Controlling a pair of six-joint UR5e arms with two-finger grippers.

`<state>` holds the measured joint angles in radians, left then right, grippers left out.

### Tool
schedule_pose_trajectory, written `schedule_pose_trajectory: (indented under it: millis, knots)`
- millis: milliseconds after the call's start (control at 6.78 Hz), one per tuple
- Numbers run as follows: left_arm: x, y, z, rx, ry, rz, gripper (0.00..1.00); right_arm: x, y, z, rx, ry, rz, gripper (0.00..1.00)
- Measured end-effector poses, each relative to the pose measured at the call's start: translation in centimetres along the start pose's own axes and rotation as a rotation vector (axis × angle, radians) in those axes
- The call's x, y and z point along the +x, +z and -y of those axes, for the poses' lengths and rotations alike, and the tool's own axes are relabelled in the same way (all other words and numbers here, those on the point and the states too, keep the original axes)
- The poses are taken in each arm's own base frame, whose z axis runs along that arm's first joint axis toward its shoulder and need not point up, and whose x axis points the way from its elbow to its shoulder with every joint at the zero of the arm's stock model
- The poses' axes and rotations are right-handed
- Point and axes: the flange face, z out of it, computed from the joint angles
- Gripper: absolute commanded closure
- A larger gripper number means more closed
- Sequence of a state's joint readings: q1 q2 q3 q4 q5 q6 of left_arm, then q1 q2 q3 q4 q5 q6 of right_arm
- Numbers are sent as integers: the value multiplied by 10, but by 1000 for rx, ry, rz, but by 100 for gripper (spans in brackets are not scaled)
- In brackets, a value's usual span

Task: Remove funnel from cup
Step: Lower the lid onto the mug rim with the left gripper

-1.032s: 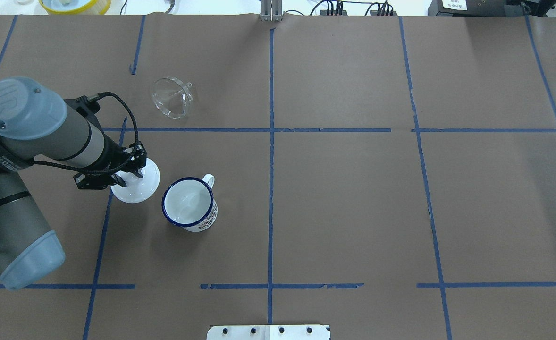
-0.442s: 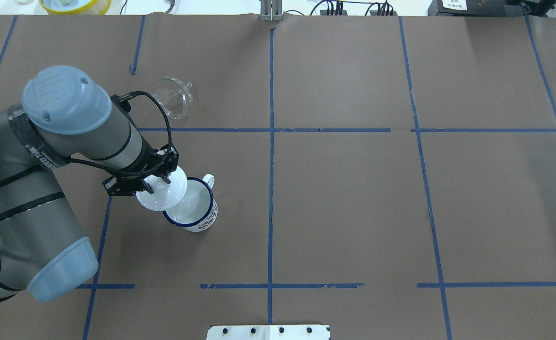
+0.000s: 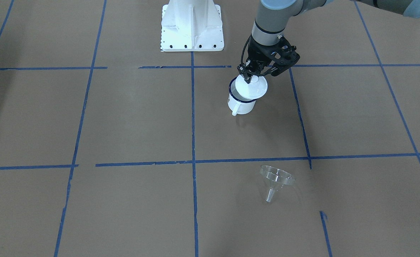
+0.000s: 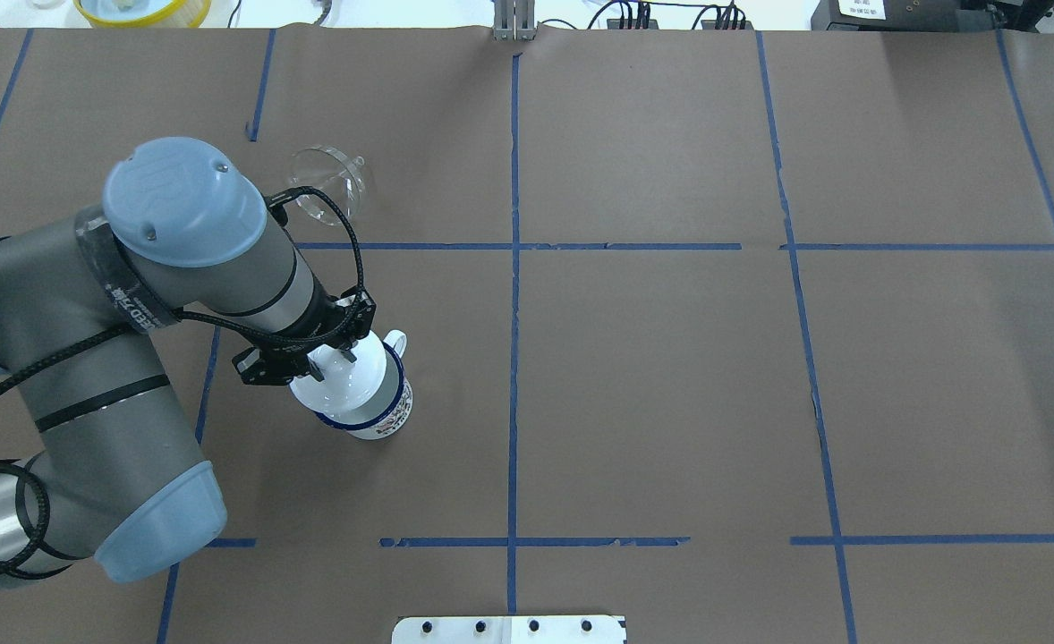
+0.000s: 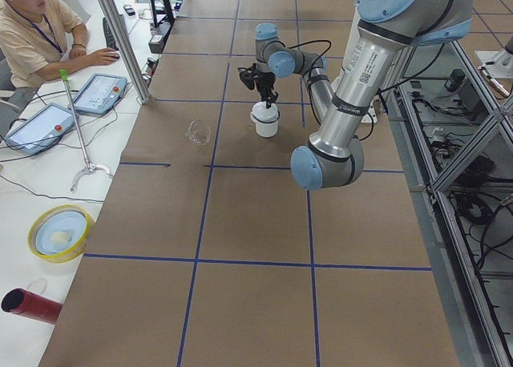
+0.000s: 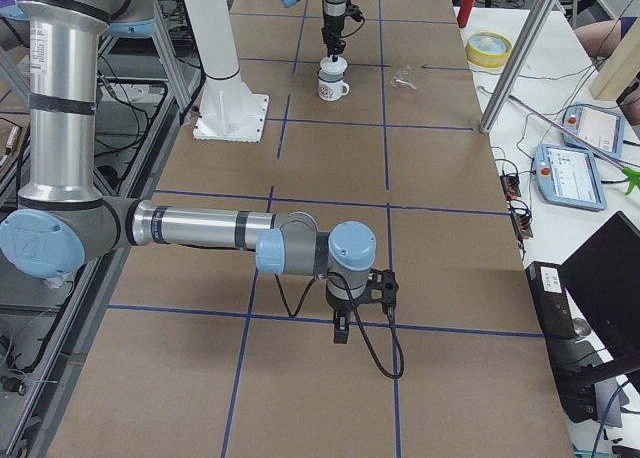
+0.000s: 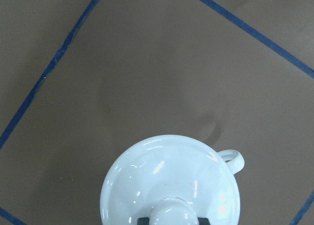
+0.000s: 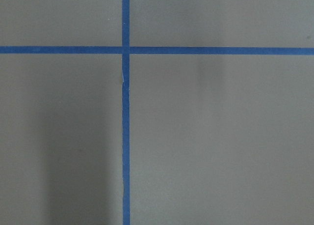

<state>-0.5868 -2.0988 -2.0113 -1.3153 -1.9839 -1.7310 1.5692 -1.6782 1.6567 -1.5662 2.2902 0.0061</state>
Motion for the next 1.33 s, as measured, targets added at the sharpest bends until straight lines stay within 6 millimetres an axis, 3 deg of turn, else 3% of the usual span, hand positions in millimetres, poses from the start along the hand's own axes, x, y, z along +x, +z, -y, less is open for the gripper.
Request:
schedule_pose_trajectory:
  millis: [590,737,885,1032,1179,1327]
  knots:
    - [7,12,-11,-12,12,18,100,0,0,0,0,0,0,0]
    - [7,13,-13,-13,14,19,93,0,0,0,0,0,0,0]
    - [7,14,-13,-14,15,20,68,0,0,0,0,0,0,0]
    - [7,15,-13,-14,16,20,57,0,0,0,0,0,0,0]
    - [7,16,-13,-14,15,23,16,0,0,0,0,0,0,0]
    - [7,17,-13,-13,16,26,0,0,0,0,0,0,0,0]
